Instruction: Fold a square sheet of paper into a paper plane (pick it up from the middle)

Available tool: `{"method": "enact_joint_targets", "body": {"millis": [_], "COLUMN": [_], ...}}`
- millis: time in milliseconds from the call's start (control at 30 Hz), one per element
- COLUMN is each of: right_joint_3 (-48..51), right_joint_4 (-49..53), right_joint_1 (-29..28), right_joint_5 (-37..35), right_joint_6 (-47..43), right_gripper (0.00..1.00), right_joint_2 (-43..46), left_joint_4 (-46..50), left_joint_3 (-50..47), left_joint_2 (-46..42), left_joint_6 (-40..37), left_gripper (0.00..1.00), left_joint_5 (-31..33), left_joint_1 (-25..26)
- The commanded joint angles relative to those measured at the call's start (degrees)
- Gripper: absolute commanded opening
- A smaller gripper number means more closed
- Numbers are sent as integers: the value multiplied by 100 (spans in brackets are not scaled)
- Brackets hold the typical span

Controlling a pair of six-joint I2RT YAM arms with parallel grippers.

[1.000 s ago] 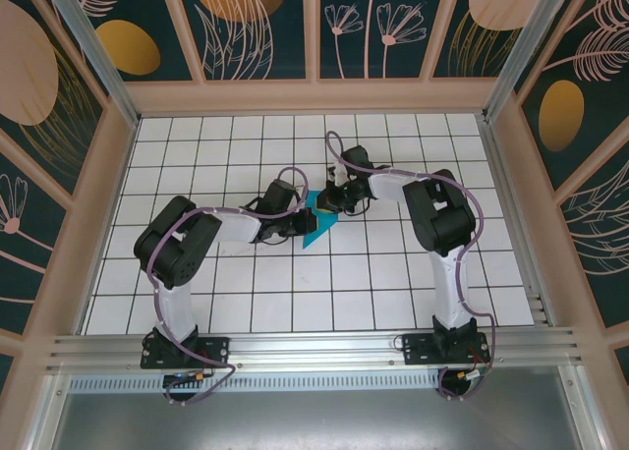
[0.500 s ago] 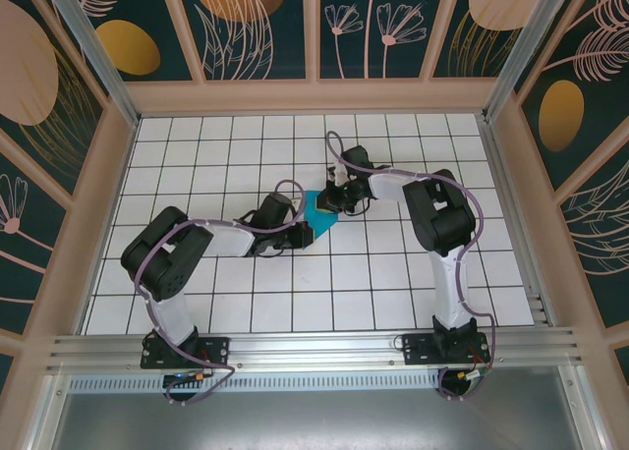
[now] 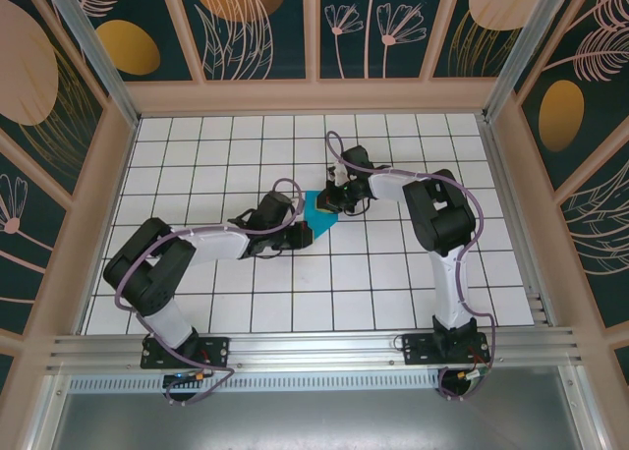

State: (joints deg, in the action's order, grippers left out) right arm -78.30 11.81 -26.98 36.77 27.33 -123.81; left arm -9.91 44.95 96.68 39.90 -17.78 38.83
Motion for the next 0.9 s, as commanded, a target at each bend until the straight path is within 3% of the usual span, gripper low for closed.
{"method": "enact_joint_targets", "body": {"millis": [0, 267, 667, 867], "right_joint_3": [341, 306, 228, 240], "right_joint_4": [570, 528, 328, -48], "right_joint_1": [34, 30, 16, -32], "right_joint_5": [-1243, -1132, -873, -228], "right_joint_6": [0, 1, -92, -182], "right_gripper": [0, 0, 0, 0], "right_joint_2": [-732, -675, -393, 87], "left_joint_4": [-328, -165, -126, -290], "left_joint_3": [244, 414, 58, -112], "left_joint_2": [107, 790, 621, 676], "left_joint_6": [369, 554, 610, 693], "left_gripper": [0, 0, 0, 0], "left_joint_5": [328, 649, 856, 737], "left_joint_1": [28, 28, 26, 28]}}
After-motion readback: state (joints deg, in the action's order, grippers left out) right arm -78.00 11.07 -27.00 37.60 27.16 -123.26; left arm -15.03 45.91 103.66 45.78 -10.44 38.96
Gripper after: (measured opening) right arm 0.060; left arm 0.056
